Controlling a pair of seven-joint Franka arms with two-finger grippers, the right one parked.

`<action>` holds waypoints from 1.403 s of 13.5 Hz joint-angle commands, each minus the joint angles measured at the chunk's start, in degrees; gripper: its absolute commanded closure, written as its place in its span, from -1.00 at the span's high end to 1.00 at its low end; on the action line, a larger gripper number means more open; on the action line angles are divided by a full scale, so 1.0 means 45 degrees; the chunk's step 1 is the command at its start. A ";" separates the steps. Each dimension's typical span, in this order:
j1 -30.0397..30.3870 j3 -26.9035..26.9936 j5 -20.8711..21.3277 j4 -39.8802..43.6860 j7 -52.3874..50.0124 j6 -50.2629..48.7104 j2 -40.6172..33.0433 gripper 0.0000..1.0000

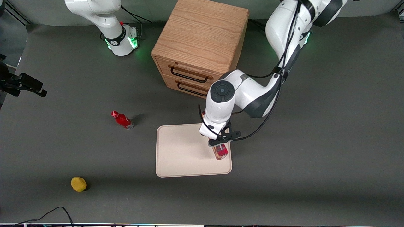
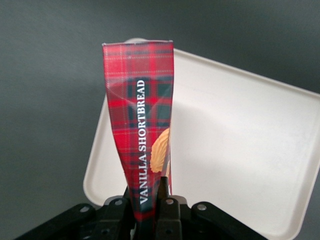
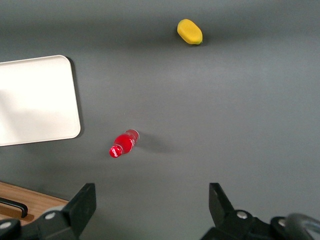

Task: Place red cookie box on tray
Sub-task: 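Lower the cookie box onto the tray with the left gripper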

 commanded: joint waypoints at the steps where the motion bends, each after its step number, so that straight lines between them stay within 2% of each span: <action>1: -0.0288 0.0208 0.0581 -0.0047 -0.0348 0.0807 0.0377 -1.00; 7: -0.0424 0.0228 0.1792 -0.0183 -0.0249 0.1336 0.1081 -1.00; 19: -0.0444 0.0560 0.1970 -0.0438 -0.0328 0.2275 0.1492 -1.00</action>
